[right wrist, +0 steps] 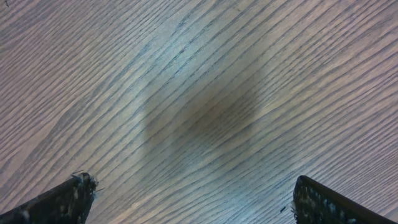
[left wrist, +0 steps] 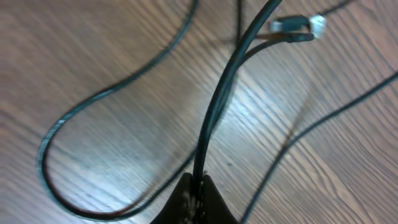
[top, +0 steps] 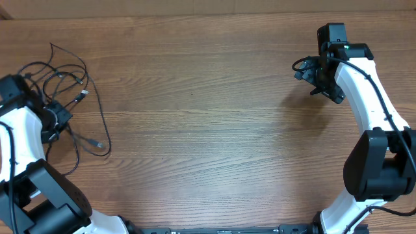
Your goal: Untangle cables
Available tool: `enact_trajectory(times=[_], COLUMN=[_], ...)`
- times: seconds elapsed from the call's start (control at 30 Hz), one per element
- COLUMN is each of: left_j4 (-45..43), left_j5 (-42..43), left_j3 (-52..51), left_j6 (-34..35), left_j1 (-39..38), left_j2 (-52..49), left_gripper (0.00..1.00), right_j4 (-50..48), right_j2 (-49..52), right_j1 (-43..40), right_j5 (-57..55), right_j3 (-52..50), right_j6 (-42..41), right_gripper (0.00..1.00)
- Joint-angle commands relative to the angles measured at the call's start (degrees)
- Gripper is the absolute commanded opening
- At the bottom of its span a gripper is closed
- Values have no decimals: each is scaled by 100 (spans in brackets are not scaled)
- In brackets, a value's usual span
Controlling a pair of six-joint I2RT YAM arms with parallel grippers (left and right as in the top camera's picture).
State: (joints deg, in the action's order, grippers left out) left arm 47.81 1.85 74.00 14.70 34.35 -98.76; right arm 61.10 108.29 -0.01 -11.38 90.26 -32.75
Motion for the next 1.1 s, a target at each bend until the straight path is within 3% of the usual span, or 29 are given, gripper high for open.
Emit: enact_trajectory(times=[0.0,0.47,0.53,0.7,0.83,0.97,1.07], left_j4=[2,-37,-96,-120,-107,-87,-90], left_j5=[-118,-33,-31,-31,17,575,870], left_j3=[107,107,107,105,105,98,48], left_j6=[98,697,778,787,785,774,756], left_j1=[339,1069,1067,1064,1062,1058,997], left_j2=[-22,-22,-24,-24,-24,-24,-24], left_gripper=[4,4,16,25,56,81,91], right_j4=[-22,-22,-22,-22,-22,-22,-22], right_j2=[-87,-87,-85,-85,-87,-87,-87], right_j1=[-7,-7,-7,-7,-7,-7,-7], right_j5=[-59,-59,-59,-59,-59,-59,-59], right_j3=[-31,-31,-31,-31,-31,-31,-31], right_j6=[24,24,24,24,24,24,24], right_gripper=[100,100,100,100,100,100,100])
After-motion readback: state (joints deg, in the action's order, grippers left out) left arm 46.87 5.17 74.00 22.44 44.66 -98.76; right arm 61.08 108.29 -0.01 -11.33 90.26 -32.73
